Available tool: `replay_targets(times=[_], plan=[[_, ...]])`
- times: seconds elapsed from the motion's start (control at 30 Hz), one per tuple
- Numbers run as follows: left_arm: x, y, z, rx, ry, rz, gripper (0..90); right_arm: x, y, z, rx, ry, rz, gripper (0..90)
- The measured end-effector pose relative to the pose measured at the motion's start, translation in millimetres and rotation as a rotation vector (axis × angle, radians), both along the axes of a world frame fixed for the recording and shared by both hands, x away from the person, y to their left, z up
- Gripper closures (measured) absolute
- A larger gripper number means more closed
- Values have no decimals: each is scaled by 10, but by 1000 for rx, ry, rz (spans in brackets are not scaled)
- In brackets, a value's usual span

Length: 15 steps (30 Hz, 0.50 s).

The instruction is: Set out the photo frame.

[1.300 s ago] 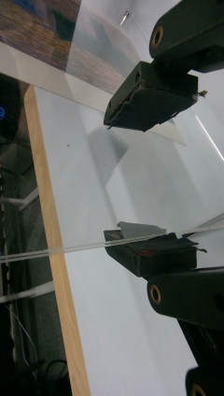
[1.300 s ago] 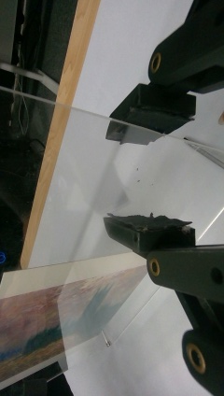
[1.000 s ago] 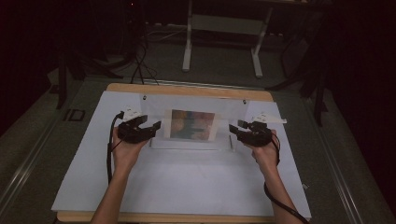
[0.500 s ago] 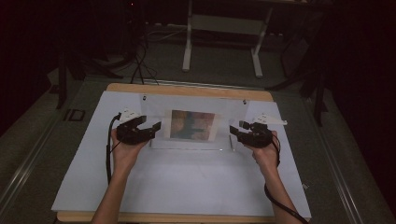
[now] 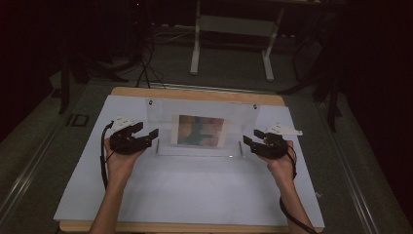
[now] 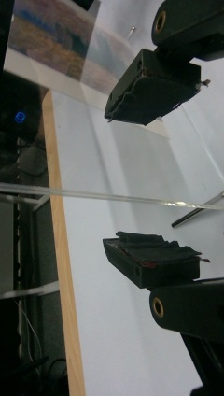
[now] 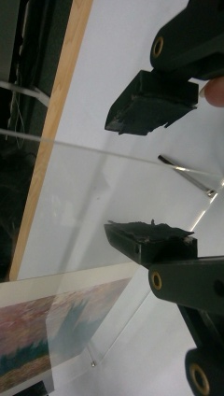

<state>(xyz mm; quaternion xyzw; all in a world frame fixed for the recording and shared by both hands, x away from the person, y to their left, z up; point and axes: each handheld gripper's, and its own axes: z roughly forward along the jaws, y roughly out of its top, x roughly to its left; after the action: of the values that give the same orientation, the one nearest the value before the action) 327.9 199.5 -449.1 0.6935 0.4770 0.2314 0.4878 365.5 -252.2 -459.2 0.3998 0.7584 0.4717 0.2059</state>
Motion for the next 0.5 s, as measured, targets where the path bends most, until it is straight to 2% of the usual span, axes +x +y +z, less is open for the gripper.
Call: replay_targets(times=[0.1, 0.33, 0.43, 0.5], plan=[[-48, 6, 9, 30, -5, -1, 324, -24, -35, -9, 2, 3, -5, 436], [-139, 92, -13, 18, -7, 17, 328, -64, -109, -19, -5, 3, -11, 425], [-186, 153, -82, 44, 5, 56, 329, -88, -170, -14, 3, 8, -21, 418], [-200, 197, -139, 28, 20, 71, 330, -91, -195, -20, 10, 12, -28, 415]])
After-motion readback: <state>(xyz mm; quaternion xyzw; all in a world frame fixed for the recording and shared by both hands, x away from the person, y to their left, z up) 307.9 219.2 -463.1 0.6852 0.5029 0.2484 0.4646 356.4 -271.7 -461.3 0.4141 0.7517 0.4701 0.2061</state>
